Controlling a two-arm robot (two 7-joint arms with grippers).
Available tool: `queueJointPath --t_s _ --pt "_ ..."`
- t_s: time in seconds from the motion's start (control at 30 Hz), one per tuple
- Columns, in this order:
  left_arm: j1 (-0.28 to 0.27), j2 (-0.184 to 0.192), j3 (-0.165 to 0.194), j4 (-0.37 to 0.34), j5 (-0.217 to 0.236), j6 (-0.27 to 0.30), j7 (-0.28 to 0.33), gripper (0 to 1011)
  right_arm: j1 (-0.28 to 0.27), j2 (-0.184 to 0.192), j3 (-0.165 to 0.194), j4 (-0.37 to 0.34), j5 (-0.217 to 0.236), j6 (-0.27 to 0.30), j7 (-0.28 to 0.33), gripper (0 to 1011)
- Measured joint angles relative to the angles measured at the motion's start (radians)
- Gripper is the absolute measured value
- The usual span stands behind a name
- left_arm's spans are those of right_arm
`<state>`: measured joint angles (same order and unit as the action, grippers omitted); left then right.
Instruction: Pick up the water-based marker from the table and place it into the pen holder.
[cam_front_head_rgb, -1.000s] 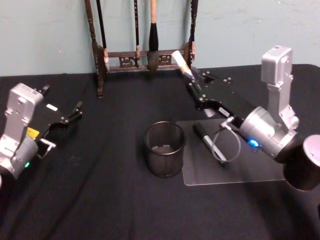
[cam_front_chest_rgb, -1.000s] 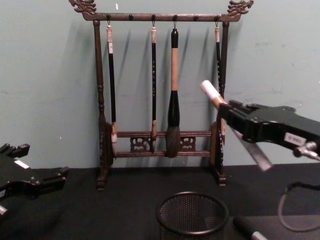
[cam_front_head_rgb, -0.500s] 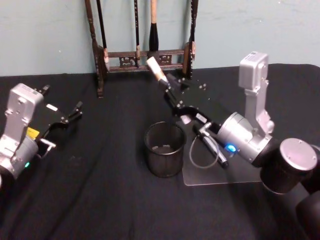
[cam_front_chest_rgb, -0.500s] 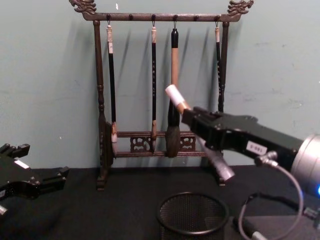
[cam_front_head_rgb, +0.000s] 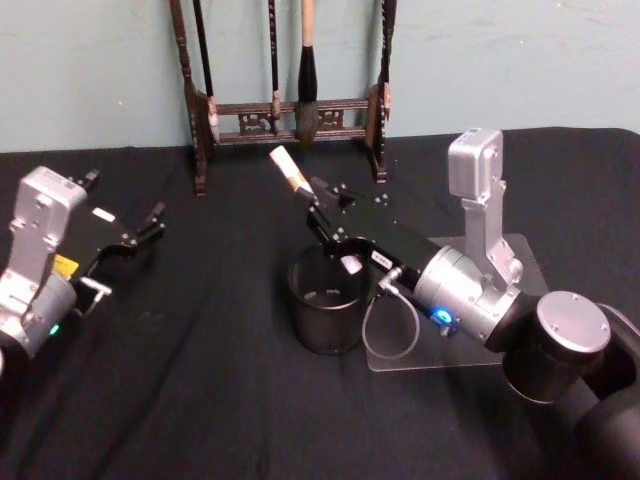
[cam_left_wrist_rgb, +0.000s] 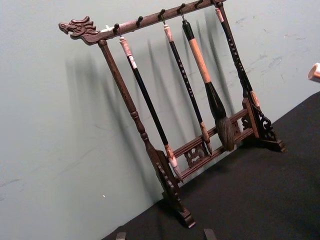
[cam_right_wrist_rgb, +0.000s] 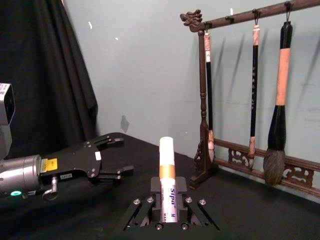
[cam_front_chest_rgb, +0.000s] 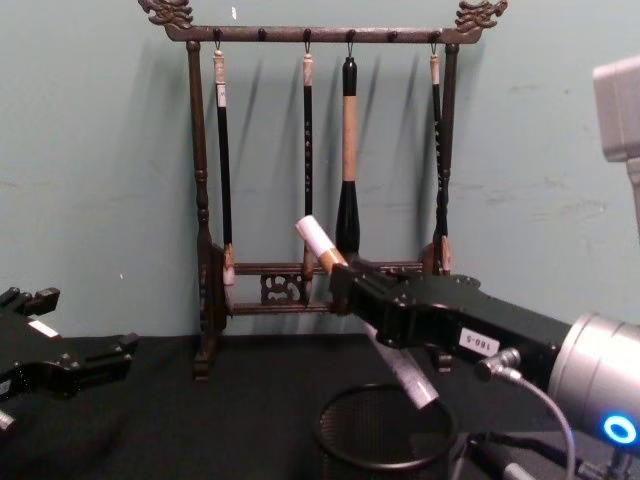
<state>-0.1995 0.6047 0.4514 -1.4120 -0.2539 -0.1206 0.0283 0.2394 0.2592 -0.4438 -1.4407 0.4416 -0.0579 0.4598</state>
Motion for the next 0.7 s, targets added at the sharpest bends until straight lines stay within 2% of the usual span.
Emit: queueJointPath --t_s 0.7 --pt "0.000 0.000 0.000 0.000 0.000 0.000 0.000 1001 0.002 0.001 -0.020 0.018 0.001 0.017 -0.011 181"
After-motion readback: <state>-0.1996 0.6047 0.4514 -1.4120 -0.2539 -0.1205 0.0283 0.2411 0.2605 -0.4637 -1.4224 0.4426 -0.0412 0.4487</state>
